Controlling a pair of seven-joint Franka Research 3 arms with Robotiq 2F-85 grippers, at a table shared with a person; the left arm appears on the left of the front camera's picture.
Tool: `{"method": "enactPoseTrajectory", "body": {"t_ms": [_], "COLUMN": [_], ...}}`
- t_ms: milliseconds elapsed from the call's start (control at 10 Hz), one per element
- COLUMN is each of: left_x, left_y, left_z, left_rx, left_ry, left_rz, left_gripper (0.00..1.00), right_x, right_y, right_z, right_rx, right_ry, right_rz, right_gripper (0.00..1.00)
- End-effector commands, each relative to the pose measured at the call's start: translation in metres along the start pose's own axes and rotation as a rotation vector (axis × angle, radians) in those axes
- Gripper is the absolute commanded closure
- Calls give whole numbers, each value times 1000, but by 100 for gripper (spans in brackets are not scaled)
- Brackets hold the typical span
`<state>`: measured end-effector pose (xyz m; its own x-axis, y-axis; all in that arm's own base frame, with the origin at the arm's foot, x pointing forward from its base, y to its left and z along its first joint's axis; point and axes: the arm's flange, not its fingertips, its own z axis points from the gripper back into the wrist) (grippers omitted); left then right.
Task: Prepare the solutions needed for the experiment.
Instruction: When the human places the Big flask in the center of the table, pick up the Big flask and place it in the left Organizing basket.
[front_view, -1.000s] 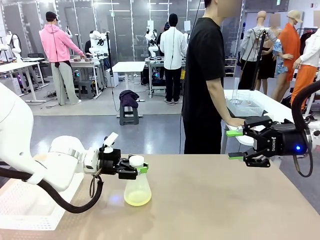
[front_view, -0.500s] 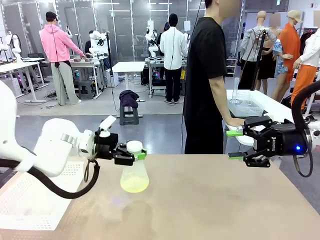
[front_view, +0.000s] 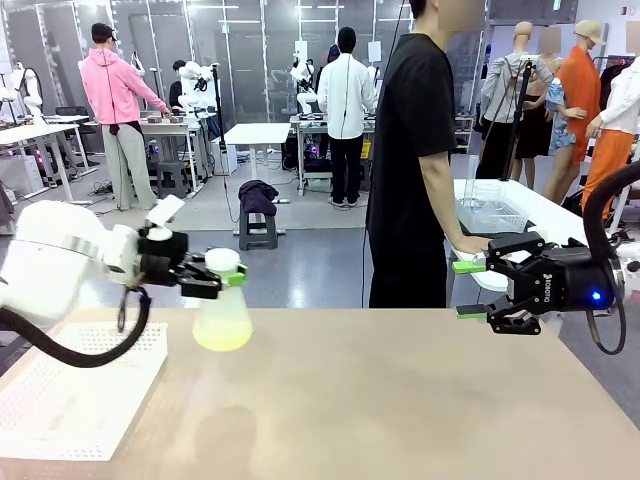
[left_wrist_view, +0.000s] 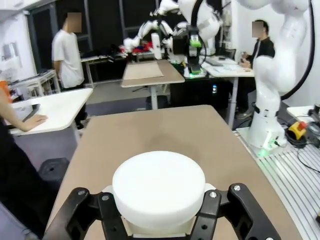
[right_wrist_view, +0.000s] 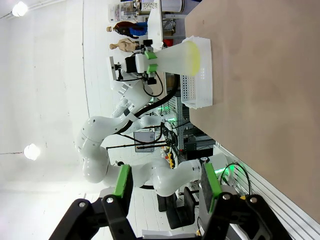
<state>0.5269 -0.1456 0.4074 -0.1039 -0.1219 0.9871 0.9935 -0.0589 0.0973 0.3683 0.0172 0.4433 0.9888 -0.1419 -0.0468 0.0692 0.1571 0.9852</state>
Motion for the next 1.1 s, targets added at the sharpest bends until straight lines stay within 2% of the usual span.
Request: {"method": "enactPoseTrajectory", "body": {"t_ms": [0, 300, 500, 700, 1000], "left_x": [15, 7, -6, -26, -50], "left_y": [-15, -35, -53, -64, -77], "left_z": [51, 126, 171, 194, 204], "left_rx": [66, 279, 422, 490, 505], "left_ry": [-32, -34, -2, -19, -15], "left_rz": [-9, -28, -14, 27, 65], "left_gripper": [94, 94, 94, 94, 94], "right_x": [1, 1, 1, 1, 1], "right_y": [2, 2, 2, 2, 2], "right_z": [-1, -1, -1, -1, -1], "right_rx": [13, 13, 13, 13, 13], "right_ry": [-1, -1, -1, -1, -1], "right_rz": [0, 0, 0, 0, 0], "right_gripper": [30, 30, 30, 30, 30]}}
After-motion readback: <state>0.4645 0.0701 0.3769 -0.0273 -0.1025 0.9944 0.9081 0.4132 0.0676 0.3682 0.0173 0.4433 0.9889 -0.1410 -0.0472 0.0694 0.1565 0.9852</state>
